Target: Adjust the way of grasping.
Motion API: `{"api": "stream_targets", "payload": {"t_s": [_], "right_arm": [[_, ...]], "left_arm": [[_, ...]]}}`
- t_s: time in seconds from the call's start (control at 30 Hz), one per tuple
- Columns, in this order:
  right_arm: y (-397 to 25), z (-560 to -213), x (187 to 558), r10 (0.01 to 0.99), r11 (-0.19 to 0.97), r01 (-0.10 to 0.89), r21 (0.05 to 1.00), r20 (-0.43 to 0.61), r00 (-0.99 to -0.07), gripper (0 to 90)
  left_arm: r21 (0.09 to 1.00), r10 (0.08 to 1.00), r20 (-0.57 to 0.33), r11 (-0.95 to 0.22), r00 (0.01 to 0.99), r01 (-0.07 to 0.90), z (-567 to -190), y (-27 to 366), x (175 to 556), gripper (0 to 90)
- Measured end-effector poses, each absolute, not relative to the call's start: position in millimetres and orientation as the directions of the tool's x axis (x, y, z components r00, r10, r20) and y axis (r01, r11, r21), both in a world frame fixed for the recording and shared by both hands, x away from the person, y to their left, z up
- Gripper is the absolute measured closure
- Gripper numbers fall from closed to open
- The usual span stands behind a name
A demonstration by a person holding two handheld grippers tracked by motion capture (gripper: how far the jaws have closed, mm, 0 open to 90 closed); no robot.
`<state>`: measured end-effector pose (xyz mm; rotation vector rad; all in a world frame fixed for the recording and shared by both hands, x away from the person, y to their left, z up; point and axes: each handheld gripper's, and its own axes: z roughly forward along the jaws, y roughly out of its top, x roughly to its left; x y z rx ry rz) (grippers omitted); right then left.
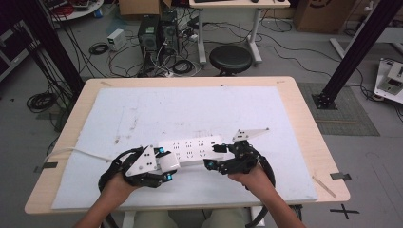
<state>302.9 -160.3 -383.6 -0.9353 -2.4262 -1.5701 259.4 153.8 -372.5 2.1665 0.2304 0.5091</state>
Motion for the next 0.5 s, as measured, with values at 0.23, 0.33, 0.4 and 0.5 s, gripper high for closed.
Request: {"api": "stream_targets", "payload": {"t_s": [0.23,0.33,0.4,0.5], "right_arm": [[-151.7,-386.3,305.0,0.399,0.286,0.584,0.76,0.46,-0.793,21.0],[-148.0,-386.7,306.0,0.381,0.29,0.602,0.744,0.487,-0.786,21.0],[-145.0,-387.3,306.3,0.366,0.292,0.61,0.736,0.504,-0.783,21.0],[-141.7,-387.6,306.0,0.353,0.294,0.622,0.725,0.523,-0.776,21.0]], "left_arm": [[0.788,0.307,0.299,-0.614,0.903,-0.052,-372.6,142.9,258.4,42.5],[0.784,0.296,0.305,-0.618,0.905,-0.062,-372.8,137.9,258.3,42.5],[0.777,0.285,0.318,-0.624,0.904,-0.076,-372.9,134.1,257.6,42.5],[0.776,0.276,0.324,-0.625,0.905,-0.087,-373.8,130.3,256.6,42.5]]}}
